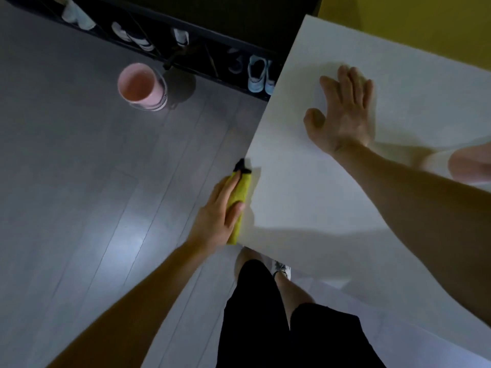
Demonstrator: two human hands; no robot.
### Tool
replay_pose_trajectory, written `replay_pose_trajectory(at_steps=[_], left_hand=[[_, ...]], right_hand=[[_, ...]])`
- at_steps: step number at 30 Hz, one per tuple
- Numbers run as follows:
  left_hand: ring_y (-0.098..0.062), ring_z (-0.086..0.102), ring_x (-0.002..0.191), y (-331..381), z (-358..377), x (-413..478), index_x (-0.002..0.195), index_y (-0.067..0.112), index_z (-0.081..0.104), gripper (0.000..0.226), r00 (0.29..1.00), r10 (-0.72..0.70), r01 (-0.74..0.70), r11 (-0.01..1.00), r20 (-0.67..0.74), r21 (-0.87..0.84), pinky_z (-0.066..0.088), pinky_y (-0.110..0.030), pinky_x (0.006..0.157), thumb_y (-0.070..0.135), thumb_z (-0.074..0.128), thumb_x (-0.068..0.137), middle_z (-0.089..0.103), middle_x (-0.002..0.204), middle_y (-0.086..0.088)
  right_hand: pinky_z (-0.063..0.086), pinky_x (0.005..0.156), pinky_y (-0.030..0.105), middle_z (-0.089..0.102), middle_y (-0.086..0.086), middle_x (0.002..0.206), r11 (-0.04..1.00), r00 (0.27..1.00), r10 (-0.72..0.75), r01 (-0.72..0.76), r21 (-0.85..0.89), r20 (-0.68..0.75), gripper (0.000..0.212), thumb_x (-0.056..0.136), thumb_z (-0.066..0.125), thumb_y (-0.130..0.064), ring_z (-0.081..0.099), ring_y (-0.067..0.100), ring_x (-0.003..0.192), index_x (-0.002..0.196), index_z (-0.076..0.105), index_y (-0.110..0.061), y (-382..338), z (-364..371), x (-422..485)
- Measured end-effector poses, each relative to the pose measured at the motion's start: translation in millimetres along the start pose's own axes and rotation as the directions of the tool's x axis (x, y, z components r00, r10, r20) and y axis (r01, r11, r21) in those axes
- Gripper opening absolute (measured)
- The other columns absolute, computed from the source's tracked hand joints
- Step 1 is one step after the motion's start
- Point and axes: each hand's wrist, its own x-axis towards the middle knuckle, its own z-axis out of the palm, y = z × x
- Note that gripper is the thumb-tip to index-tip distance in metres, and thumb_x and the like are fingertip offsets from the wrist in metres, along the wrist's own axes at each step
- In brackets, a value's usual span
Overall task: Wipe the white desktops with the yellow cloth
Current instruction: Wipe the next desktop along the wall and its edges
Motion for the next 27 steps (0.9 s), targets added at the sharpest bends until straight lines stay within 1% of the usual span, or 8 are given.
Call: replay_pose_trajectory(at_steps=[2,4,10,13,17,20,24,27], left_hand=[[-0.014,0.06,0.129,-11,4,-27,0.172,0.03,0.021,0.067,0.999,-0.031,0.031,0.999,0.02,-0.007,0.045,-0.004,0.094,0.05,0.042,0.112,0.034,0.171,0.005],[-0.012,0.06,0.127,-14,3,-27,0.172,0.031,0.019,0.068,0.998,-0.044,0.044,0.999,0.04,0.0,0.041,0.003,0.086,0.054,0.039,0.111,0.034,0.17,0.005],[-0.027,0.066,0.123,20,-7,74,0.172,0.036,0.018,0.064,1.0,0.018,-0.018,1.0,0.01,0.004,0.061,-0.04,0.093,0.051,0.04,0.113,0.033,0.17,0.003],[-0.028,0.064,0.124,50,-11,171,0.171,0.035,0.02,0.064,0.999,0.04,-0.04,0.999,-0.018,-0.02,0.053,-0.037,0.098,0.042,0.047,0.114,0.037,0.167,0.0],[-0.028,0.049,0.146,83,-13,303,0.171,0.023,0.026,0.064,0.99,0.133,-0.135,0.99,-0.053,-0.035,0.039,-0.032,0.114,0.037,0.049,0.114,0.039,0.169,-0.008],[-0.028,0.045,0.151,108,-15,380,0.171,0.026,0.027,0.062,0.992,0.113,-0.113,0.994,-0.055,-0.005,0.038,-0.035,0.116,0.037,0.048,0.114,0.037,0.17,-0.007],[-0.029,0.046,0.15,110,-14,399,0.171,0.025,0.027,0.061,0.99,0.13,-0.131,0.991,-0.049,-0.02,0.039,-0.039,0.117,0.038,0.046,0.114,0.037,0.17,-0.009],[-0.029,0.047,0.148,100,-11,365,0.171,0.019,0.028,0.062,0.987,0.148,-0.15,0.988,-0.06,-0.031,0.036,-0.026,0.11,0.034,0.049,0.115,0.04,0.168,-0.011]], right_hand=[[0.007,0.134,0.061,0.017,0.016,0.179,1.0,1.0,-0.003,0.003,-0.003,0.001,0.077,0.097,0.036,-0.057,0.008,0.035,0.168,0.165,0.032,-0.022,-1,0,0],[0.007,0.134,0.061,0.017,0.016,0.179,1.0,1.0,-0.003,0.003,0.003,0.0,0.077,0.097,0.036,-0.057,0.008,0.035,0.168,0.165,0.032,-0.021,-1,0,1],[0.008,0.134,0.063,0.019,0.018,0.178,0.999,1.0,0.004,-0.004,0.044,-0.01,0.076,0.098,0.038,-0.055,0.009,0.036,0.168,0.164,0.034,-0.019,0,5,0],[0.007,0.133,0.063,0.02,0.018,0.178,0.997,1.0,0.0,0.002,0.081,-0.017,0.077,0.097,0.04,-0.056,0.009,0.035,0.168,0.165,0.036,-0.019,0,8,2],[0.007,0.132,0.066,0.026,0.02,0.176,0.99,0.998,-0.003,0.012,0.14,-0.064,0.079,0.093,0.048,-0.056,0.013,0.038,0.167,0.162,0.044,-0.017,4,16,3],[0.011,0.13,0.069,0.032,0.022,0.174,0.98,0.988,-0.019,0.049,0.191,-0.155,0.077,0.092,0.06,-0.05,0.018,0.042,0.165,0.159,0.051,-0.013,8,24,4],[0.012,0.13,0.069,0.03,0.02,0.175,0.986,0.99,-0.014,0.037,0.165,-0.138,0.077,0.096,0.058,-0.051,0.016,0.042,0.166,0.162,0.048,-0.013,8,28,2],[0.01,0.131,0.068,0.03,0.019,0.175,0.983,0.993,-0.024,0.044,0.176,-0.114,0.078,0.095,0.056,-0.055,0.015,0.041,0.166,0.161,0.048,-0.016,11,27,3]])
